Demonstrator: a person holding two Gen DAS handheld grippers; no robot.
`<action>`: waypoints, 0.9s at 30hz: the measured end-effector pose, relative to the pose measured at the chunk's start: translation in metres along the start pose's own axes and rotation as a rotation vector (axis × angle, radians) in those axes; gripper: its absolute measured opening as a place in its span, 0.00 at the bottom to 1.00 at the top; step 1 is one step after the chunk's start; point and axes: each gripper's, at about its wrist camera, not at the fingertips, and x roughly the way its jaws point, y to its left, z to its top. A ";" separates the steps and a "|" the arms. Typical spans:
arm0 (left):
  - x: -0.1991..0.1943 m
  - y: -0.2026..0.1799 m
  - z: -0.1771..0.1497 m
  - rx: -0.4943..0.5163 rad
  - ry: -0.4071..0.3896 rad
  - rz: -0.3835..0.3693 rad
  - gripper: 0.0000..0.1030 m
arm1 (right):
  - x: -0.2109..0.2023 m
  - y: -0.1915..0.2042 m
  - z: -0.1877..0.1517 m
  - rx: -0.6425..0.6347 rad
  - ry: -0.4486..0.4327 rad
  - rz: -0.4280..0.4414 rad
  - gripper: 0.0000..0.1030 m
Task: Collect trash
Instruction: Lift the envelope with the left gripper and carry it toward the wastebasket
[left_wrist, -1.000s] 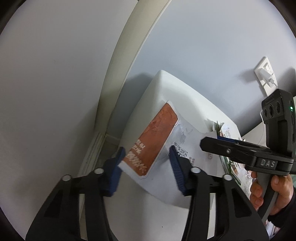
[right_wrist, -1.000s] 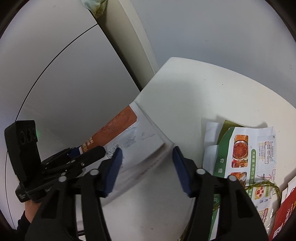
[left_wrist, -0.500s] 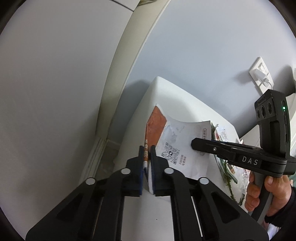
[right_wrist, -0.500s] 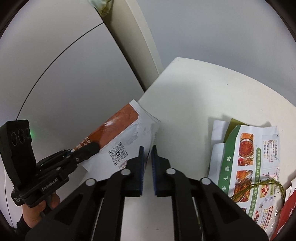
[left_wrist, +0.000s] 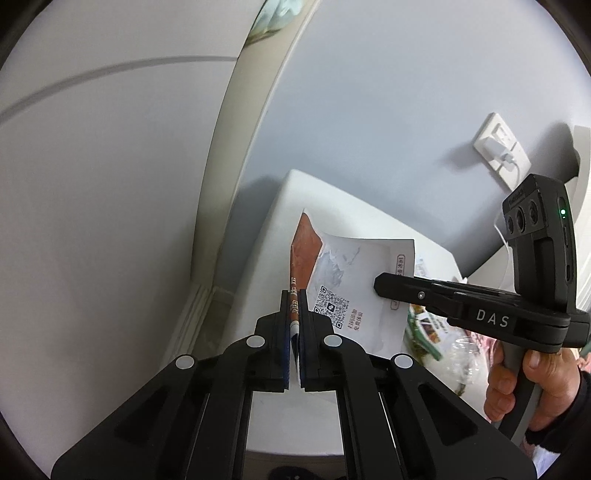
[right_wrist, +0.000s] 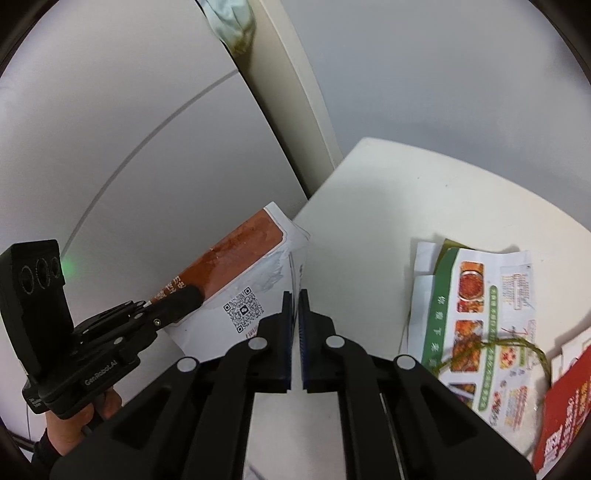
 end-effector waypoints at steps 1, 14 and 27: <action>-0.007 -0.005 0.000 0.003 -0.004 0.003 0.02 | -0.009 0.000 -0.002 -0.004 -0.008 0.007 0.05; -0.095 -0.083 -0.036 0.030 -0.057 0.067 0.02 | -0.108 0.022 -0.050 -0.068 -0.067 0.078 0.05; -0.170 -0.128 -0.092 0.000 -0.108 0.146 0.02 | -0.162 0.056 -0.103 -0.167 -0.076 0.156 0.05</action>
